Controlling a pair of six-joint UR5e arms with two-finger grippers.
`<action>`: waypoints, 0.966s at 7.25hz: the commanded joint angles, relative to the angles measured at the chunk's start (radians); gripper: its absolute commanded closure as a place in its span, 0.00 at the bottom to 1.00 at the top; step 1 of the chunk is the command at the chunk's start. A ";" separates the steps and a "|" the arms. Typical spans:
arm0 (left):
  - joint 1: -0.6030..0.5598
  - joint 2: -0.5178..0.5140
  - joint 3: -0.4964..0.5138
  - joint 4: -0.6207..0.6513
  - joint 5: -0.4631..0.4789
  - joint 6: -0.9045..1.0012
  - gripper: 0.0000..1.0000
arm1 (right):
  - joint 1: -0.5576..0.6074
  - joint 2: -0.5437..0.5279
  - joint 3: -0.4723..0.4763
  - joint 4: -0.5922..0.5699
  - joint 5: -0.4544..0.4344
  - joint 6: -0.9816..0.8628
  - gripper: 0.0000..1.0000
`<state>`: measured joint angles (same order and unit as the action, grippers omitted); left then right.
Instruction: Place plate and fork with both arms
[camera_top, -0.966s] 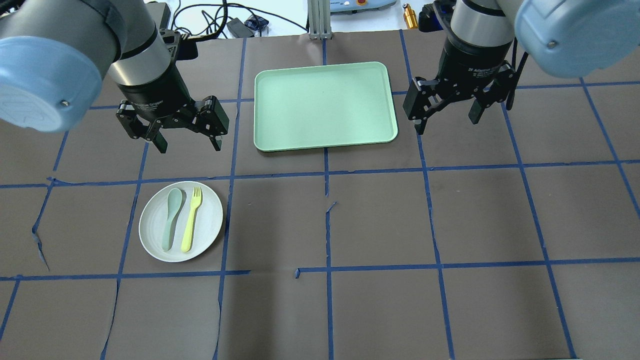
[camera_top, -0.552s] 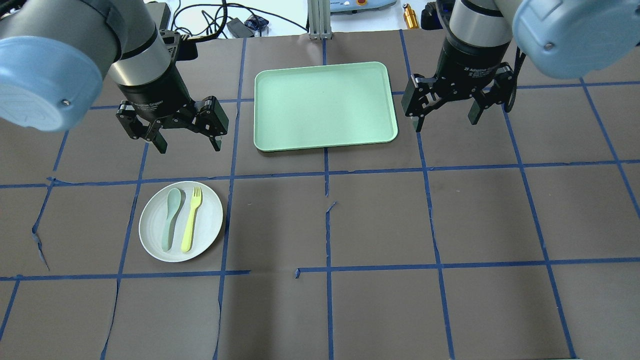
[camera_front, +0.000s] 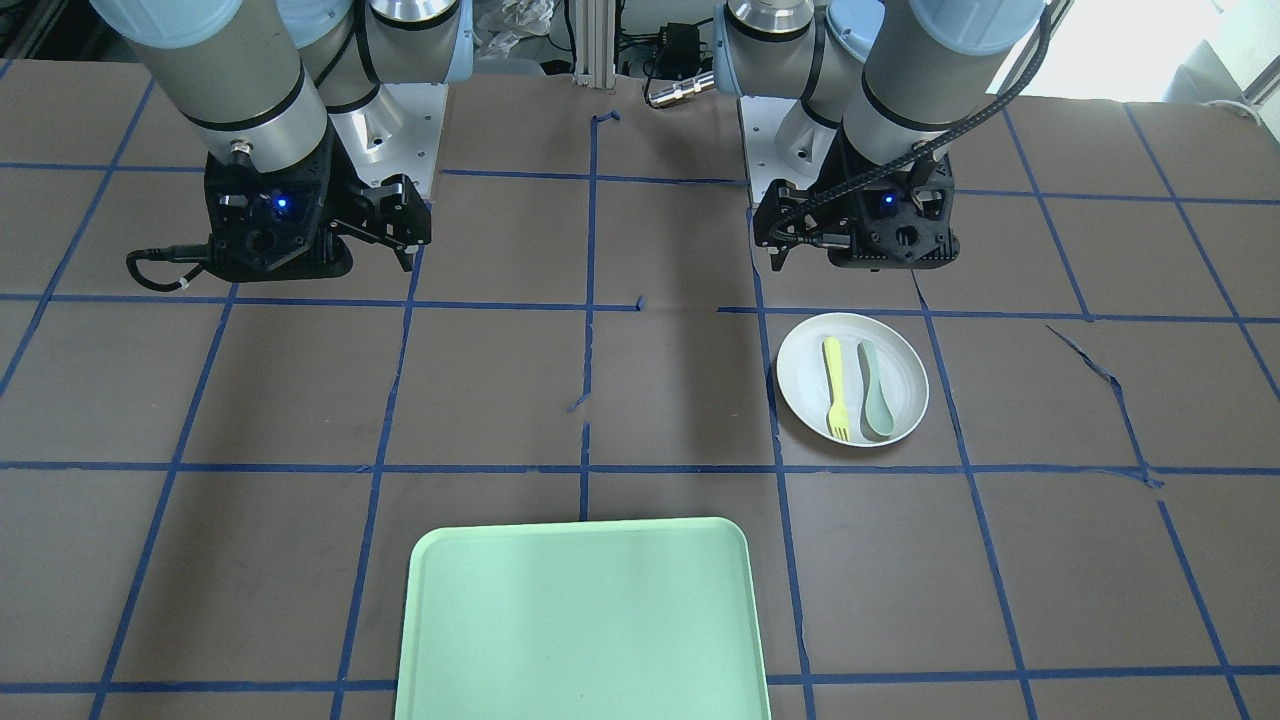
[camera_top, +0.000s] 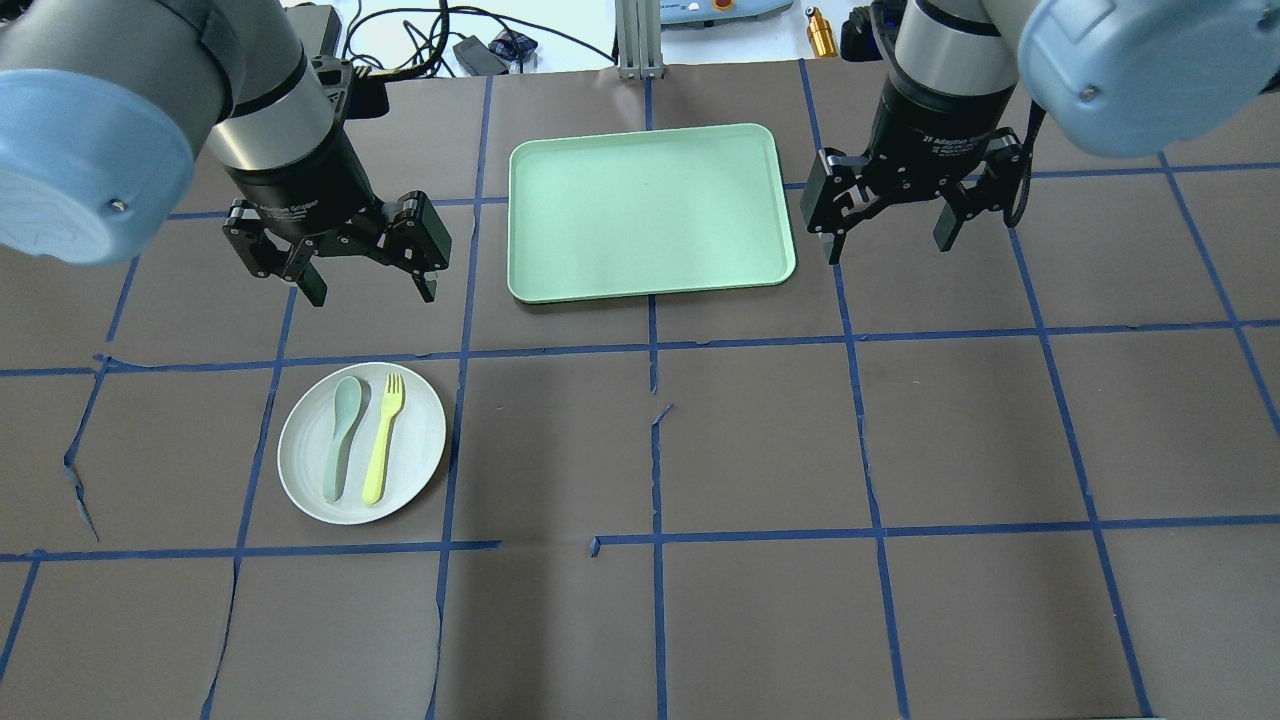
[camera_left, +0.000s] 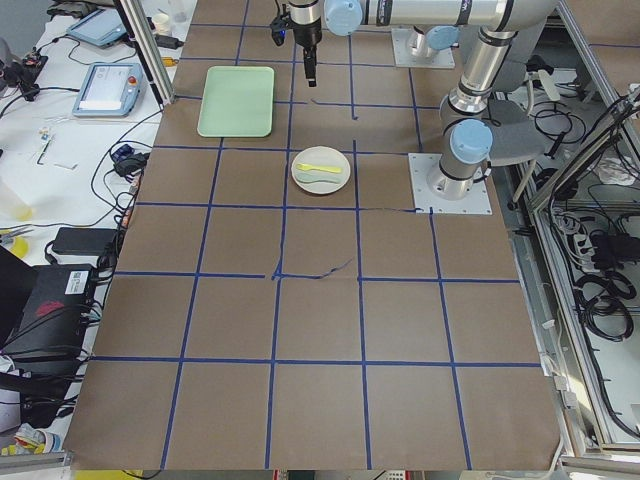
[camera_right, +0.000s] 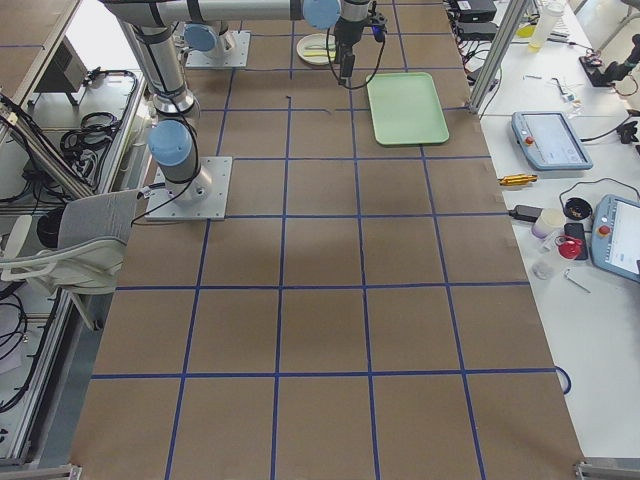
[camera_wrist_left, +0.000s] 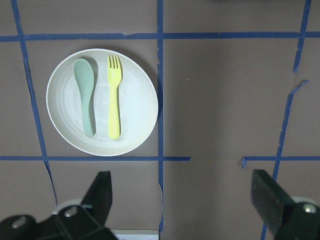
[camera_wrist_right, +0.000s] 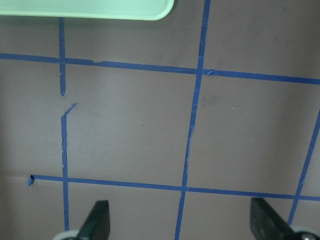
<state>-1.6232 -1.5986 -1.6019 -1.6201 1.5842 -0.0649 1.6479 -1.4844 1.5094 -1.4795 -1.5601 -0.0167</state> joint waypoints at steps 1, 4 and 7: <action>0.044 -0.012 -0.003 0.009 -0.006 0.017 0.00 | 0.001 0.012 0.000 -0.013 -0.005 0.000 0.00; 0.293 -0.029 -0.090 0.034 -0.010 0.124 0.00 | 0.001 0.021 0.000 -0.028 -0.011 -0.009 0.00; 0.454 -0.088 -0.301 0.360 -0.009 0.334 0.00 | 0.001 0.044 0.000 -0.050 -0.011 -0.008 0.00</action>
<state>-1.2268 -1.6583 -1.8192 -1.3828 1.5747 0.1678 1.6490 -1.4486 1.5094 -1.5211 -1.5720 -0.0230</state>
